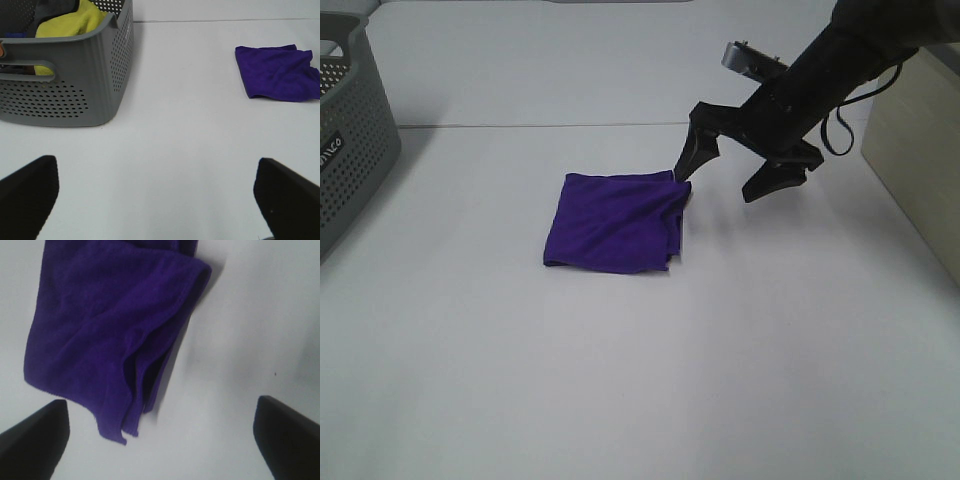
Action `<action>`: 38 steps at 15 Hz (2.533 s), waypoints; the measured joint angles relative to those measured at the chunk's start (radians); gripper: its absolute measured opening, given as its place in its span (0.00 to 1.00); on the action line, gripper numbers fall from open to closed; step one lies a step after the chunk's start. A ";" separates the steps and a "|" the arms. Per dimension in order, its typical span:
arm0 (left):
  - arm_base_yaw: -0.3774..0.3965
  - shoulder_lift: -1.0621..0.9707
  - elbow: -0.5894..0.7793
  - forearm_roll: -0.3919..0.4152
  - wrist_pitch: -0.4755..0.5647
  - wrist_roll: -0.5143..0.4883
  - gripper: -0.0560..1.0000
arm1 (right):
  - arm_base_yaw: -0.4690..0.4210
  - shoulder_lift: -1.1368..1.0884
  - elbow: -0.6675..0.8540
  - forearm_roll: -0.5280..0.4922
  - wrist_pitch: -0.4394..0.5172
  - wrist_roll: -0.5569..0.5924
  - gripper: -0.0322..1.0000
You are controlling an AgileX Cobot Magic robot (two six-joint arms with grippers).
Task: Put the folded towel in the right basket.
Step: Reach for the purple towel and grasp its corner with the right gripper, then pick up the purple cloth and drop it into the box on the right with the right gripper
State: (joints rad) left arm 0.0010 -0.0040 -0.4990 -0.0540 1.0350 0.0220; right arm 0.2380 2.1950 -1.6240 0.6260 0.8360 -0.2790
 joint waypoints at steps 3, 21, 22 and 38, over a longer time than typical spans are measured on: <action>0.000 0.000 0.000 0.000 0.000 0.000 0.99 | 0.000 0.128 -0.114 0.032 0.013 -0.001 0.96; 0.000 0.000 0.000 0.000 0.000 0.000 0.99 | 0.302 0.269 -0.178 0.037 -0.217 0.027 0.56; 0.000 0.000 0.000 0.000 0.000 0.000 0.99 | 0.312 0.277 -0.178 0.026 -0.229 0.030 0.20; 0.000 0.000 0.000 0.000 0.000 0.001 0.99 | -0.041 -0.124 -0.626 -0.220 0.346 0.046 0.11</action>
State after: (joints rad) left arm 0.0010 -0.0040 -0.4990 -0.0540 1.0350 0.0230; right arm 0.1970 2.0710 -2.2500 0.4060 1.1820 -0.2330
